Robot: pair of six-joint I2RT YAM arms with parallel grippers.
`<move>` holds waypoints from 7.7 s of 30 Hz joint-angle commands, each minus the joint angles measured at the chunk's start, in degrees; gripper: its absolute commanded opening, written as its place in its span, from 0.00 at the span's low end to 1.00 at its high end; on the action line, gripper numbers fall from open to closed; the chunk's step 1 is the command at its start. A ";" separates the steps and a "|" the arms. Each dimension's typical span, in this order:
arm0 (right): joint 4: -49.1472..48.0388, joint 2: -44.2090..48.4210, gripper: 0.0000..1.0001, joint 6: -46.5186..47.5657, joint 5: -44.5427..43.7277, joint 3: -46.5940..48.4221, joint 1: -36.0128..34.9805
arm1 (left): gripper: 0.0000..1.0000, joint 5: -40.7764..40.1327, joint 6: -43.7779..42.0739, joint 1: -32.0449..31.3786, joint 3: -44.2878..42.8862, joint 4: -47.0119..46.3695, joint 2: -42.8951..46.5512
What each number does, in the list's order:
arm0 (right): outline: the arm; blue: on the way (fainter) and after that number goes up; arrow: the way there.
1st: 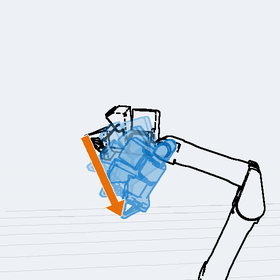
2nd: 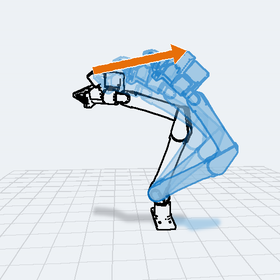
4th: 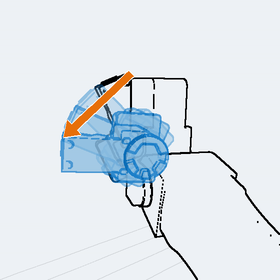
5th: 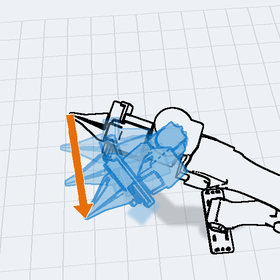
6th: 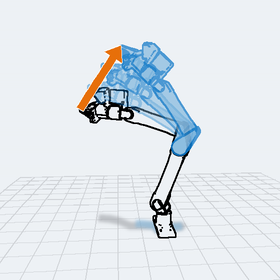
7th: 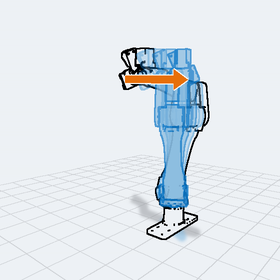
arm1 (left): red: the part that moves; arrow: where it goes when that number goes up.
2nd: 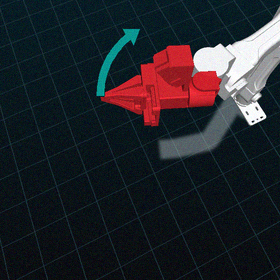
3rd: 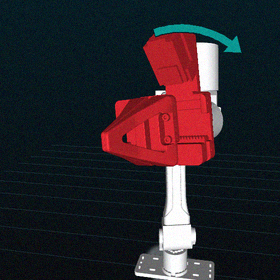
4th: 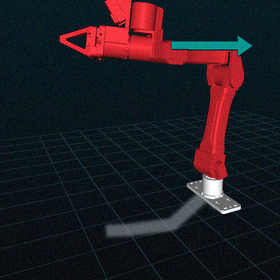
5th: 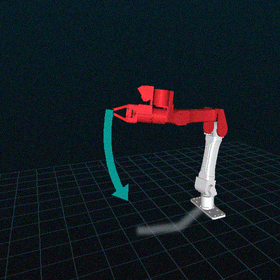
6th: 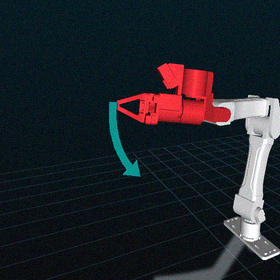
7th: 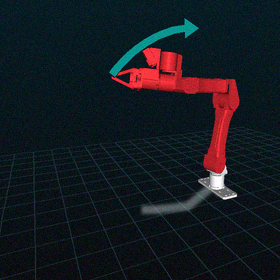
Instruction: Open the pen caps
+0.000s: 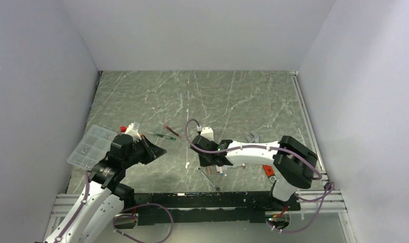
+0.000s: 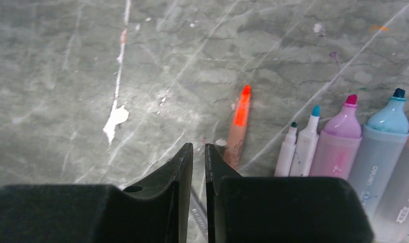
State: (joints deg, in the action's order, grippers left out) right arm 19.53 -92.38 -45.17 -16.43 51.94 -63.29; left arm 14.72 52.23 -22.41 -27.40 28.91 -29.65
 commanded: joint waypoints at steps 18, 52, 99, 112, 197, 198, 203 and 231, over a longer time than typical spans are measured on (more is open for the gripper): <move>-7.78 8.50 0.20 2.10 0.20 -7.89 4.32 | 0.00 -16.13 5.41 0.10 0.38 10.16 1.23; -11.35 -26.10 0.49 29.38 9.42 35.39 9.67 | 0.68 -24.05 3.49 0.16 -6.55 14.46 -2.53; -34.33 36.92 0.00 15.80 13.91 -15.33 7.31 | 0.87 20.46 6.09 -0.21 -4.65 -59.95 -19.40; -38.67 40.56 0.00 12.65 15.13 -18.50 6.72 | 0.78 20.37 0.50 -7.77 -10.57 -54.46 -25.61; -49.83 36.78 0.13 -4.91 38.66 -16.62 12.92 | 0.00 33.03 6.20 -10.98 -11.43 -68.80 -32.28; -49.88 36.61 0.08 -4.93 38.62 -16.61 12.93 | 0.00 32.92 5.77 -10.98 -11.45 -68.18 -31.90; -49.01 36.60 0.00 -4.19 38.26 -17.14 12.93 | 0.00 27.50 2.90 -10.78 -11.70 -62.79 -28.92; 8.68 29.75 0.00 8.43 -11.26 -6.15 9.55 | 0.00 15.44 -3.56 0.68 -10.68 -33.97 -21.12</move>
State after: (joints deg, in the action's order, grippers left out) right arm 13.61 -56.58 -40.14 -16.05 44.21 -54.37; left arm 31.66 52.25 -21.61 -43.70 -14.66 -56.31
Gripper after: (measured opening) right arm 0.093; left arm 0.082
